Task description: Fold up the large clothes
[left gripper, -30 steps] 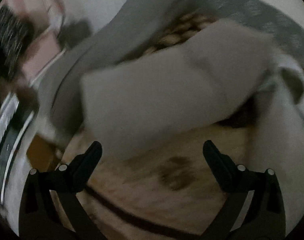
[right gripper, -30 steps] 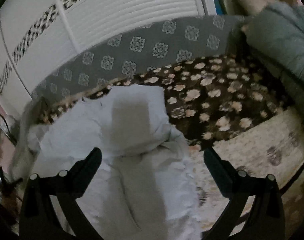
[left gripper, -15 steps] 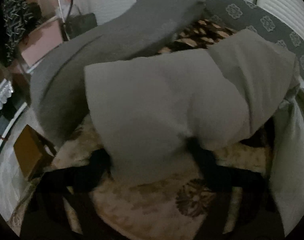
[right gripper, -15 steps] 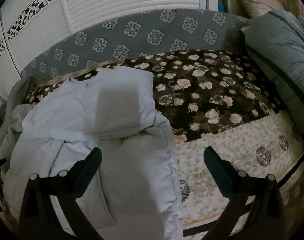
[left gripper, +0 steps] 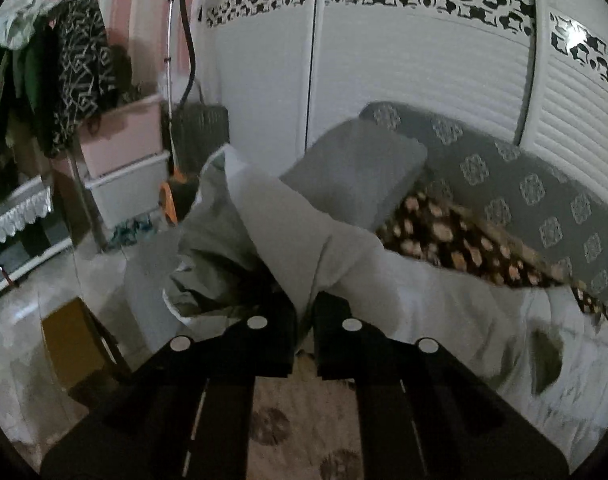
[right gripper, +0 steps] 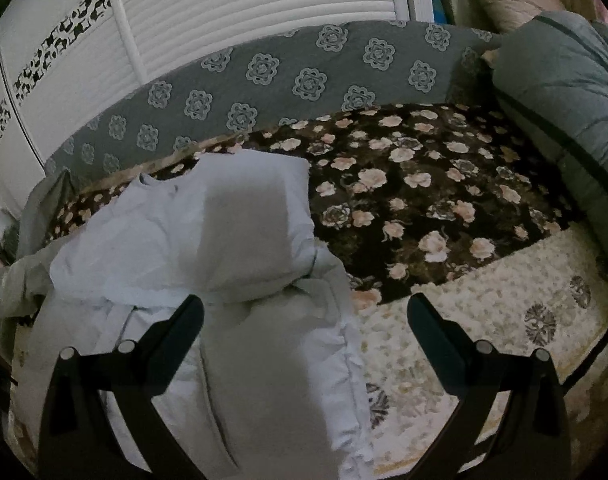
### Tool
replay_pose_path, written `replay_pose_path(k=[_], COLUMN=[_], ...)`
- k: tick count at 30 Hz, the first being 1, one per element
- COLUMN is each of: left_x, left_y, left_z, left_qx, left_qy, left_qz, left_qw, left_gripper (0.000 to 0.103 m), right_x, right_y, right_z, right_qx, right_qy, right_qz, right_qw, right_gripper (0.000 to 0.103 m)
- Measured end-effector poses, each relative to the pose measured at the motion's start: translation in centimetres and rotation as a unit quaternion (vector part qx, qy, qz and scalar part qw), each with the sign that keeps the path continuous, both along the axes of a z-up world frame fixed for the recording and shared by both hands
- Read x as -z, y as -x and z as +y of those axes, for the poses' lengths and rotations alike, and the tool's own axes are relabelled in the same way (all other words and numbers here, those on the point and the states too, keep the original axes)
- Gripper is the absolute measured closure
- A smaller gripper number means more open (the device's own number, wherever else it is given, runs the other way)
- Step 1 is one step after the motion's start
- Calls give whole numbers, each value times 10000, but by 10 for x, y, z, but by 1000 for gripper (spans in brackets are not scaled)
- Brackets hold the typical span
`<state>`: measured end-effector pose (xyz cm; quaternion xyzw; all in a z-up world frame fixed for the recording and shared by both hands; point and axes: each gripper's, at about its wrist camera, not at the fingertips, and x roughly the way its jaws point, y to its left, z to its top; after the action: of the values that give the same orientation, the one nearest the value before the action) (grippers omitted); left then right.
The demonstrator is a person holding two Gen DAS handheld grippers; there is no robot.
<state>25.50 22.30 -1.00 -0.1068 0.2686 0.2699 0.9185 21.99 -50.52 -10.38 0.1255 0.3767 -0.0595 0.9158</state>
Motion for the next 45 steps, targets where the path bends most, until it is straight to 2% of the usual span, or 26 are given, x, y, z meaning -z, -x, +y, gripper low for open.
replay_pose_path(k=[2,5,8,12,14,18,22,23,27,29,34,36,39,43,45], left_x=[-13,-33,-46,-52,-49,-36,-13,-9,23,47,98,110,112,99,88], left_y=[-9,-22,-38,-56,-68,-80,-81,-81,-69,-66,-66,-62,-57,-57,-57], left_z=[5,-10,-50,-134,-188,-303,-401,-423,-511,-542,-565,-565,-566,-561,-558], left_qx=[-23,216,650,1467,1948,2764,3385,3539,4235,4373,4163,4136,4114,3979,3844], left_qy=[-3,-236,-376,-114,-137,-499,-671,-686,-930,-949,-969,-1139,-1380,-1083,-885], left_qz=[-9,39,36,-114,-177,-206,-150,-112,214,524,1152,1231,1187,1233,1220], left_qw=[10000,9995,9972,9890,9806,9595,9384,9327,9008,8927,8967,8949,8931,9027,9108], left_gripper=[98,98,98,99,99,99,99,99,99,99,99,98,97,96,96], right_x=[-1,-6,-10,-7,-3,4,-1,-2,-5,-8,-12,-12,-14,-15,-17], right_y=[-4,-12,-23,-29,-30,-30,-27,-28,-29,-29,-26,-24,-23,-22,-22], right_z=[0,0,2,9,8,-6,-19,-20,-20,-20,-30,-36,-41,-40,-39], right_qx=[-17,-19,-132,-241,-256,-81,71,52,42,-2,85,179,253,278,271], right_qy=[-26,-169,-475,-513,-509,-688,-896,-889,-788,-762,-777,-823,-840,-730,-651], right_qz=[-39,-191,-371,-380,-322,-241,-419,-432,-540,-580,-645,-689,-728,-743,-750], right_qw=[10000,9997,9981,9977,9979,9973,9951,9951,9954,9954,9949,9941,9935,9942,9947], right_gripper=[2,2,2,2,2,2,2,2,2,2,2,2,2,2,2])
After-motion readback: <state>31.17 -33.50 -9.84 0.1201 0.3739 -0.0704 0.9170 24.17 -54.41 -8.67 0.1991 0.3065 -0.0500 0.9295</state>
